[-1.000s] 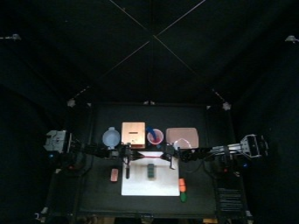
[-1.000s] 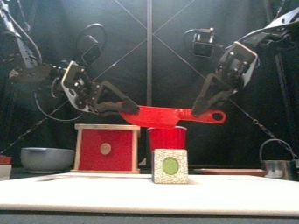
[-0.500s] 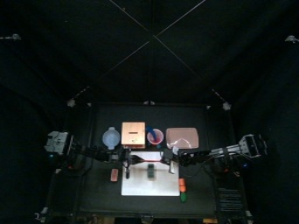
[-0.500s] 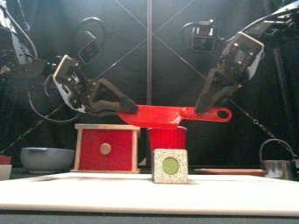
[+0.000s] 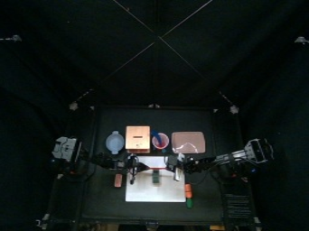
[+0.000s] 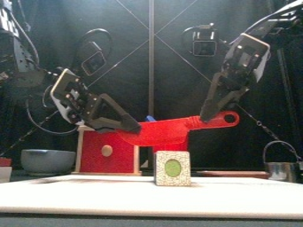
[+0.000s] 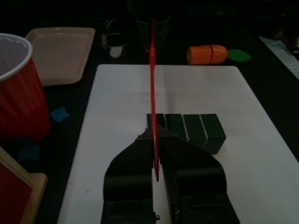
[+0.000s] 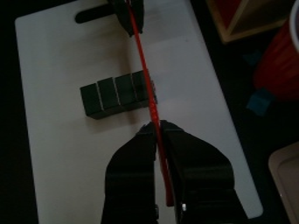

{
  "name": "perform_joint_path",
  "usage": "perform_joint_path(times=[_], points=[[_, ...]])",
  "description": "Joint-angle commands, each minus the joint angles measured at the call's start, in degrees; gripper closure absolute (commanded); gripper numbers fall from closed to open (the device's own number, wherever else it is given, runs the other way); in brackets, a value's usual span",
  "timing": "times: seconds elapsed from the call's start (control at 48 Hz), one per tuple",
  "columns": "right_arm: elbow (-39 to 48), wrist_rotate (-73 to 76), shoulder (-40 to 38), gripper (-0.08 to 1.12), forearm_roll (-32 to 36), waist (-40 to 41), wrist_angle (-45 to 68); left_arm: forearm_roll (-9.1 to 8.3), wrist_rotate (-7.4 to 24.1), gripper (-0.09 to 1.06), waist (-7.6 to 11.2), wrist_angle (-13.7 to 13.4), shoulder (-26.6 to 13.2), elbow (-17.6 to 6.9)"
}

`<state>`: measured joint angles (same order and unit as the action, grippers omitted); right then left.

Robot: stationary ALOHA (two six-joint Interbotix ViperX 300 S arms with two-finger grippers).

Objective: Cut the sushi into 4 pieces with the knife
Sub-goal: Cut the sushi into 4 pieces

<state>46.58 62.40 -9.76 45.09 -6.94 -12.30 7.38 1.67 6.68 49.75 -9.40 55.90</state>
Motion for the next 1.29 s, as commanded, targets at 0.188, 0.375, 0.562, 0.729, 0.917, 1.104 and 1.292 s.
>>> perform_joint_path(times=[0.188, 0.375, 0.562, 0.729, 0.917, 1.104, 1.292], points=[[-2.29, 0.18, 2.29, 0.89, -0.79, -0.62, -0.09, 0.88, -0.09, 0.61, 2.20, -1.23, 0.44, -1.23], [-2.37, 0.18, 2.29, 0.89, -0.79, -0.62, -0.26, 1.41, 0.00, 0.61, 2.55, -1.32, 0.26, -1.32], [-2.11, 0.09, 2.64, 0.89, -0.70, -0.35, -0.35, 2.20, 0.18, 0.61, 2.55, -1.32, -1.58, -2.11], [-2.11, 0.09, 3.34, 0.89, -0.79, -0.35, -0.35, 2.90, 0.09, 0.61, 2.55, -1.32, -3.78, -3.25], [-2.64, 0.09, 4.39, 0.89, -0.97, -0.70, -0.26, 3.08, -0.09, 0.61, 2.99, -1.32, -5.27, -3.52], [-2.90, 0.09, 4.75, 0.89, -1.05, -0.97, -0.09, 3.78, -0.09, 0.61, 3.60, -2.37, -5.10, -3.08], [-3.43, 0.09, 4.83, 0.89, -1.05, -1.05, -0.09, 3.78, 0.09, 0.61, 4.04, -4.57, -4.48, -3.08]])
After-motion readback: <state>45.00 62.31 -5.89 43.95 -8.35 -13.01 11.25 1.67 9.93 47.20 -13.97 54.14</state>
